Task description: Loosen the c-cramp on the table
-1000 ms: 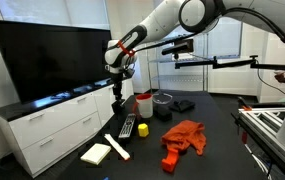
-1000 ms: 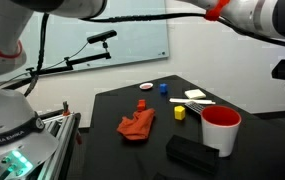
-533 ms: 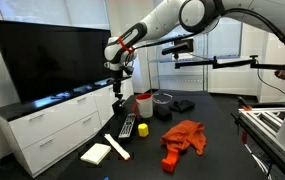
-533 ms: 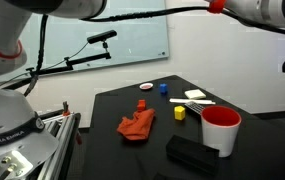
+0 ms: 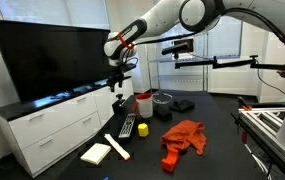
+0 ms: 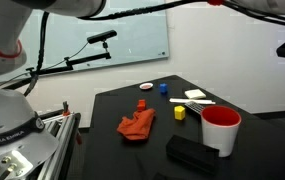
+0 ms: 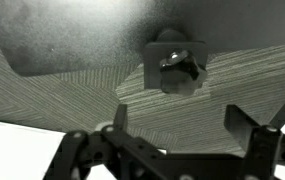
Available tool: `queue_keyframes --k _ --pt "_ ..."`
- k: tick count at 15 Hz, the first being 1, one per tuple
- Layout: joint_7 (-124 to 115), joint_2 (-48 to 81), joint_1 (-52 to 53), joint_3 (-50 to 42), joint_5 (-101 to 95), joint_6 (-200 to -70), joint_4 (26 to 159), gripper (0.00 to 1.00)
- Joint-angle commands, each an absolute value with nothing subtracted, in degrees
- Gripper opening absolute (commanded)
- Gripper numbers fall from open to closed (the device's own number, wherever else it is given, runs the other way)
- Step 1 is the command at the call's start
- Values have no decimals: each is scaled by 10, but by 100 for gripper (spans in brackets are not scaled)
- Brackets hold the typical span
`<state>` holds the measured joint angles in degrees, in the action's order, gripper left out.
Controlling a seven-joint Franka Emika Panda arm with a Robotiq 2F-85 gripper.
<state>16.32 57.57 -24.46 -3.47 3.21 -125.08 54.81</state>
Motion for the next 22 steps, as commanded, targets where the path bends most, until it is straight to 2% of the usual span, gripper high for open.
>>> queue_keyframes --k 1,8,22 --pt "43 565 -223 -65 32 -1255 557 100" --pt "-129 566 -184 -111 24 -1243 562 100" --pt "-213 569 -150 -146 20 -1212 583 100"
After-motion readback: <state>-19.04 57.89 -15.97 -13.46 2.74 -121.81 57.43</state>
